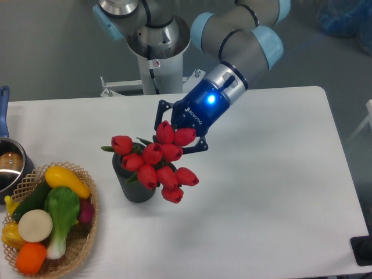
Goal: Insert the flowers into the vase
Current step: 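Push the tulips deeper into the vase and straighten them upright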
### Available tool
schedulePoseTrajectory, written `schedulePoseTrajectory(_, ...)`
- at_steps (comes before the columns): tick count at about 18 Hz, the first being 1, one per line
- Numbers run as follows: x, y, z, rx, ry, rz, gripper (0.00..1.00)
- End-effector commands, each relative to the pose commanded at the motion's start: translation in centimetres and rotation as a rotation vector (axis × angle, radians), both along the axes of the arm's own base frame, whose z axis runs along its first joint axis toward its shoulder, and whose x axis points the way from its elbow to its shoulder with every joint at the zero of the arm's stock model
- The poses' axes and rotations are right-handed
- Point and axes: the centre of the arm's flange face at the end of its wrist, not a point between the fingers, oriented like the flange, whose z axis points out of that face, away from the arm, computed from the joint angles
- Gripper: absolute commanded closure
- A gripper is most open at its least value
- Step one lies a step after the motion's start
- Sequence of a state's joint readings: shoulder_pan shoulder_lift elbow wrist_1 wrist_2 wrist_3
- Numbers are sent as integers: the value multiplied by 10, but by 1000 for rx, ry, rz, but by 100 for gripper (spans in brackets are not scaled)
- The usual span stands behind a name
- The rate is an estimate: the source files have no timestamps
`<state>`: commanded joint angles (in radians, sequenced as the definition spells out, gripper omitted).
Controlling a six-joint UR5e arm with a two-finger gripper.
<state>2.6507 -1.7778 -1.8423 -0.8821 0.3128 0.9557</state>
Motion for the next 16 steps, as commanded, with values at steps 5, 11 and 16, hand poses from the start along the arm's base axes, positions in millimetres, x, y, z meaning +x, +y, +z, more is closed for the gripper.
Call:
schedulePoseTrajectory(5,14,-9,-44,-28,42,-32,84)
schedulePoseTrajectory(11,23,-7,-58,-46,44,-51,71)
schedulePoseTrajectory(16,25,-7,-62,-53,35,-52,41)
